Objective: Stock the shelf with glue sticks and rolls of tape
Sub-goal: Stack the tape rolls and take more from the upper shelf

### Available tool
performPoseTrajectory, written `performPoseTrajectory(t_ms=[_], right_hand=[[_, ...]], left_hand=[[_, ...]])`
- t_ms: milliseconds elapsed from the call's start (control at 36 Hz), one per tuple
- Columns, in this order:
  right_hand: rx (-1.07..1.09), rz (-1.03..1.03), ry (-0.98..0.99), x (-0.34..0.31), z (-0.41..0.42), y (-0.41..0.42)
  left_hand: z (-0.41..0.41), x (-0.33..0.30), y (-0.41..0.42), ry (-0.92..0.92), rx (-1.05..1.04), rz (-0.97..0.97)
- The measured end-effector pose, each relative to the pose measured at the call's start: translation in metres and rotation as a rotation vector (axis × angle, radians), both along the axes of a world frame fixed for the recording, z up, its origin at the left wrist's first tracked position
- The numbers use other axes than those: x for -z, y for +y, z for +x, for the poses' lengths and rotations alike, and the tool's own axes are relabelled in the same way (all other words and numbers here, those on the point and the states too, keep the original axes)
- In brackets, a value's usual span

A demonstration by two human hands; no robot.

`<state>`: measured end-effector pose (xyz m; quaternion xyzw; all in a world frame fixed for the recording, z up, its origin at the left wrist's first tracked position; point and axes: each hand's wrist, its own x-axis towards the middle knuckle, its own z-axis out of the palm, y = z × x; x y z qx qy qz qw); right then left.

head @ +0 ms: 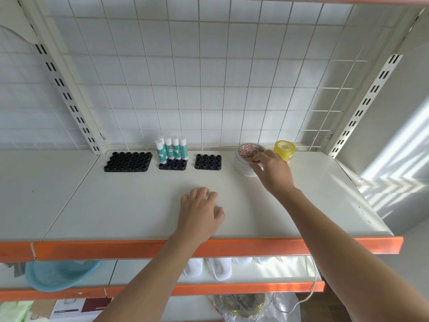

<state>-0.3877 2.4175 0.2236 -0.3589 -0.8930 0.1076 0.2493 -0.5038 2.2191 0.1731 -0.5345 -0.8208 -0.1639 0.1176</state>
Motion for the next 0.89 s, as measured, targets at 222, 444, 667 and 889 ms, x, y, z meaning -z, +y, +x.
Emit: performPoseTrajectory(t_ms=[222, 444, 667, 889], right_hand=[[-0.006, 0.003, -0.008, 0.0005, -0.0009, 0.0001], [-0.009, 0.040, -0.016, 0.0011, -0.0019, 0.0008], [-0.020, 0.048, -0.045, -0.0006, -0.0017, 0.0020], [-0.052, 0.080, -0.079, -0.0009, -0.0020, 0.0017]], left_hand=[[0.0005, 0.0002, 0.0003, 0.008, -0.004, 0.003], [0.0011, -0.0011, -0.0004, -0.001, -0.004, -0.009], [0.0009, -0.0015, -0.0008, -0.007, 0.000, -0.016], [0.0006, -0.0012, -0.0005, -0.019, -0.004, -0.023]])
